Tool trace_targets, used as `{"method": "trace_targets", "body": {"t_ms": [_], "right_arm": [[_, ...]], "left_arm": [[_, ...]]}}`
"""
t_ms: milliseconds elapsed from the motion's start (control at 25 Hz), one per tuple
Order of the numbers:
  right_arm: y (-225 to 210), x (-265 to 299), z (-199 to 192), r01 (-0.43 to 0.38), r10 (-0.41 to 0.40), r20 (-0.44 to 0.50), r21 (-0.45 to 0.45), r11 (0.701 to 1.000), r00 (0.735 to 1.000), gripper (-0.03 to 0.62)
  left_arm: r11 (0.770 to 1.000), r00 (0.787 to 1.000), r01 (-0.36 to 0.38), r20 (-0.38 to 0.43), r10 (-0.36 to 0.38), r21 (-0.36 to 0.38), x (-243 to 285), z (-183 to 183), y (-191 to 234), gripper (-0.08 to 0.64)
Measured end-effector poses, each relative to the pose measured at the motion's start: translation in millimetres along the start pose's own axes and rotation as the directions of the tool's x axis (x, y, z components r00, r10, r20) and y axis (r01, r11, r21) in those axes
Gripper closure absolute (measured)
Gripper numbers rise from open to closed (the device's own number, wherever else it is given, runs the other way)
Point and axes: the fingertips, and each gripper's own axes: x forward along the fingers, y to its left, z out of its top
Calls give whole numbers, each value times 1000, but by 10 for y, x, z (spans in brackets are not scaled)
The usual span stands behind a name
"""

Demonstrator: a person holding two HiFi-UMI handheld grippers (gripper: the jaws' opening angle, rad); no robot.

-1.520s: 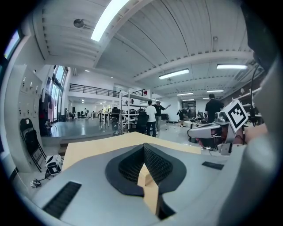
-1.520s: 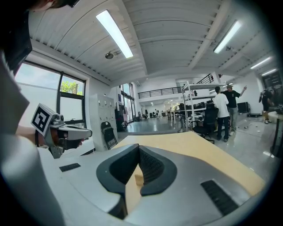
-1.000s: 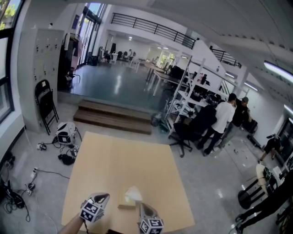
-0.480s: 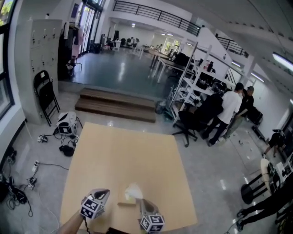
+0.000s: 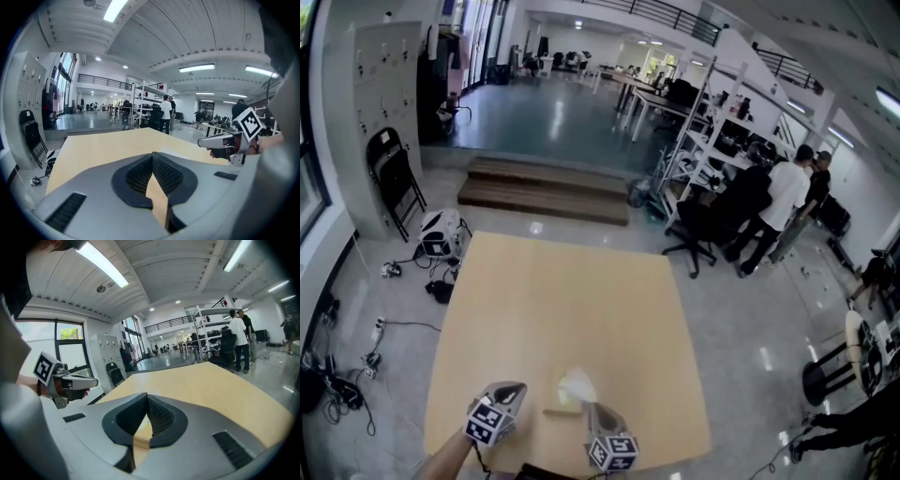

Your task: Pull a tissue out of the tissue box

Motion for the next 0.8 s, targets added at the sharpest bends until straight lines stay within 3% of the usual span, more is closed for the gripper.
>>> {"method": "trace_targets", "body": {"t_ms": [800], "right_arm": [[-31,162,-388,-6,15,-93,103,995,996,580]], "left_arm": [[998,995,15,-95,-21,-61,195,-254,-5,552]]}}
